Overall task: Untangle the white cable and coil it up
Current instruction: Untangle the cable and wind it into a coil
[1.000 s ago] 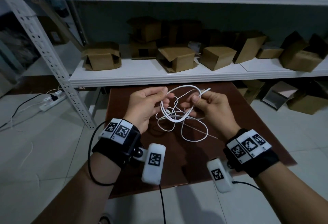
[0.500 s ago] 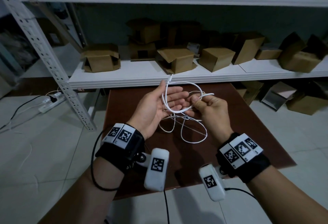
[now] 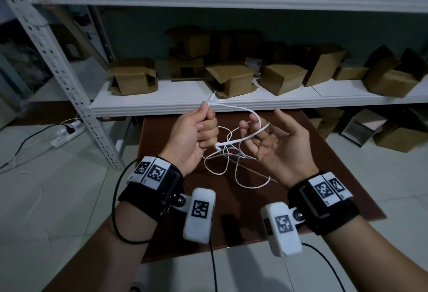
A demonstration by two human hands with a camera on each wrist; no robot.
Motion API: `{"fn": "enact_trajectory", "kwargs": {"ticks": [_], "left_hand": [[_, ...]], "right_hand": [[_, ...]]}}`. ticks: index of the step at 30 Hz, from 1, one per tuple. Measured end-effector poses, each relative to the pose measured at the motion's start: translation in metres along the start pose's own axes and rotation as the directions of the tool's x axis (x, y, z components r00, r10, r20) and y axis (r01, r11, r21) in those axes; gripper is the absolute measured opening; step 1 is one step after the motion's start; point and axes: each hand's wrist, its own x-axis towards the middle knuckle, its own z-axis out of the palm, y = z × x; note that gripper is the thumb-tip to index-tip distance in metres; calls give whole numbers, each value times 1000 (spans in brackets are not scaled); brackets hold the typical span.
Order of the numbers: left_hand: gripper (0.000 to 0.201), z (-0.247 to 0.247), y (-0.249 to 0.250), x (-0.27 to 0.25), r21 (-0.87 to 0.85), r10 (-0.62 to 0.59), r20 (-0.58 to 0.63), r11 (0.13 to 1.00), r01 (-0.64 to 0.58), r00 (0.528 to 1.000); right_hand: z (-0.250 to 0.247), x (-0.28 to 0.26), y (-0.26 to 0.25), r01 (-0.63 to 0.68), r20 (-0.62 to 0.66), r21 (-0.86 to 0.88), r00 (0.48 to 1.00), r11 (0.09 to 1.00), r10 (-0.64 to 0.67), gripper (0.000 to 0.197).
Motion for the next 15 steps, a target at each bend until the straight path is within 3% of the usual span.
{"fn": "enact_trajectory", "kwargs": {"ticks": [3, 7, 12, 15], "left_hand": [[37, -4, 3, 1, 6, 0, -2, 1000, 0, 1000], [37, -8, 7, -1, 25, 8, -20, 1000, -8, 1000], [37, -17, 16, -2, 10, 28, -35, 1000, -27, 999], [37, -14, 14, -4, 74, 31, -30, 997, -29, 999]], "right_hand": [[1, 5, 3, 38, -62, -131, 997, 991, -47, 45], [4, 7, 4, 119, -65, -344, 987, 931, -150, 35], [-1, 7, -1, 249, -42, -436, 954, 865, -296, 81], [-1, 5, 2, 277, 19, -436, 954, 856, -299, 102]]}}
